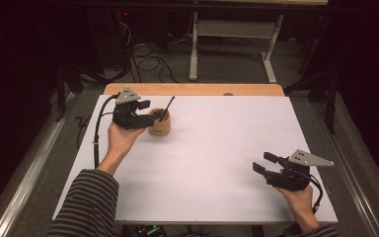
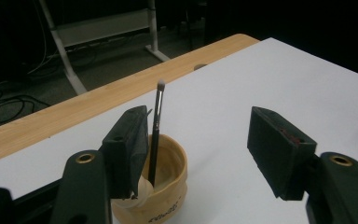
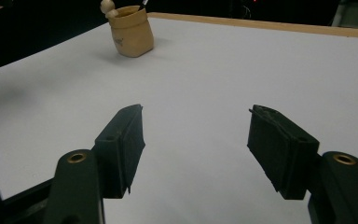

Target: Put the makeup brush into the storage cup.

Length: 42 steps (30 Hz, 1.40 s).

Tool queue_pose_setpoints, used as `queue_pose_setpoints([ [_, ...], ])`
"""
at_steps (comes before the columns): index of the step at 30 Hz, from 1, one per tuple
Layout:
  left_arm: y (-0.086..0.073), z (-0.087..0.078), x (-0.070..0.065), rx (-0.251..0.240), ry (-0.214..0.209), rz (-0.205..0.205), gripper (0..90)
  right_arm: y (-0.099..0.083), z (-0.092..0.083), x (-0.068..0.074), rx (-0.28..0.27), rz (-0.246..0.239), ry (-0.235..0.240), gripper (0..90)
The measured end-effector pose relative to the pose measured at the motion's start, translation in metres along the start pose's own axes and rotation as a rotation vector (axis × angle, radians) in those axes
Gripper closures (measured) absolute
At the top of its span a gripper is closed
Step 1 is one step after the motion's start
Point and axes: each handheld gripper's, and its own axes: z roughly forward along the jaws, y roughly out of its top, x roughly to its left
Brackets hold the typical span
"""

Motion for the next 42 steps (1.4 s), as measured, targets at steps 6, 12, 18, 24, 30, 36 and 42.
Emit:
queue_pose_setpoints([
  [6,-0.002,-0.005,-0.003,-0.007,-0.011,0.001,38.8,0.000,0.000,0.000,-0.001,0.000,0.000,37.0],
  [12,-0.006,-0.015,-0.003,-0.025,-0.013,-0.012,38.8,0.000,0.000,0.000,0.000,0.000,0.000,37.0],
  [18,-0.010,-0.022,-0.004,-0.024,-0.014,-0.014,38.9,0.000,0.000,0.000,0.000,0.001,0.000,36.9],
  [24,-0.014,-0.030,-0.005,-0.030,-0.017,-0.021,38.9,0.000,0.000,0.000,0.000,0.003,0.000,36.9],
  [30,-0.019,-0.038,-0.008,-0.033,-0.021,-0.027,39.0,0.000,0.000,-0.001,-0.001,0.007,0.000,36.9],
  [36,-0.023,-0.045,-0.011,-0.034,-0.022,-0.025,39.2,0.000,0.000,0.000,0.000,0.003,-0.001,36.9],
  [42,-0.025,-0.053,-0.015,-0.046,-0.031,-0.021,39.2,0.000,0.000,0.000,-0.002,0.004,0.000,36.9],
])
